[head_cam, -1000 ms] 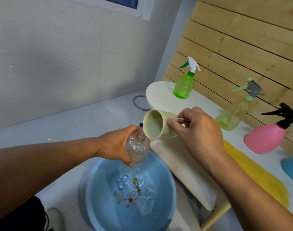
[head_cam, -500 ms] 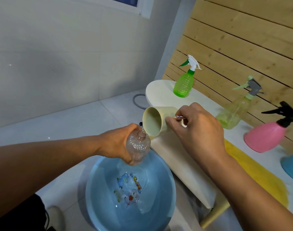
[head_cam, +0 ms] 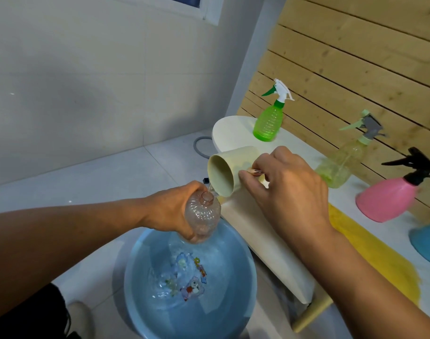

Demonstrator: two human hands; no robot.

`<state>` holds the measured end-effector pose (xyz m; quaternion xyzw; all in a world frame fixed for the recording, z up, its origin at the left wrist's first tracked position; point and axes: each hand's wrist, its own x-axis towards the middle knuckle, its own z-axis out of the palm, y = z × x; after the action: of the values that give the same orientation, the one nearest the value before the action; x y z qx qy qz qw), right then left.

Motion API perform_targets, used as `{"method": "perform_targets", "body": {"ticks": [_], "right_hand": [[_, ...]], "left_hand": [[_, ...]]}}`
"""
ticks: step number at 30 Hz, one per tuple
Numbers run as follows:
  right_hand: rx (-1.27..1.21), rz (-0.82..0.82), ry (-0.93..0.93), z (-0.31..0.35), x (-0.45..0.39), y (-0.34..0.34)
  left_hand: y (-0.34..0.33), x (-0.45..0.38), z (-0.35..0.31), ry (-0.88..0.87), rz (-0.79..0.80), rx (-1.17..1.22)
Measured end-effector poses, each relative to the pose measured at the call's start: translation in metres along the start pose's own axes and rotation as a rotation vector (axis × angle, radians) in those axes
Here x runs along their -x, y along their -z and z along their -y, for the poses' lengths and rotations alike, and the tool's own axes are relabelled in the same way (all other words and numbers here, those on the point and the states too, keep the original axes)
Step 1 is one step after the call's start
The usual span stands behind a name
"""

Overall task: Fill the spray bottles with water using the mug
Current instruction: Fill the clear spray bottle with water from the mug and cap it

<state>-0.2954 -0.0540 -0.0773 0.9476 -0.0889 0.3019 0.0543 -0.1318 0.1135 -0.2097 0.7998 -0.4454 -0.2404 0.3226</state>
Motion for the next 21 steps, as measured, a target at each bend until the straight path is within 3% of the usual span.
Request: {"method": "perform_targets", "body": {"ticks": [16,21], "right_hand": [[0.173,-0.145,0.265,0.012,0.006,0.007],[0.097,-0.082,0.102,0.008,0.006,0.000]], "left_hand": [[0.000,-0.005,-0.001,-0.036,-0.006,0.062],[0.000,-0.004,-0.001,-0.028,-0.024,0.103]]}}
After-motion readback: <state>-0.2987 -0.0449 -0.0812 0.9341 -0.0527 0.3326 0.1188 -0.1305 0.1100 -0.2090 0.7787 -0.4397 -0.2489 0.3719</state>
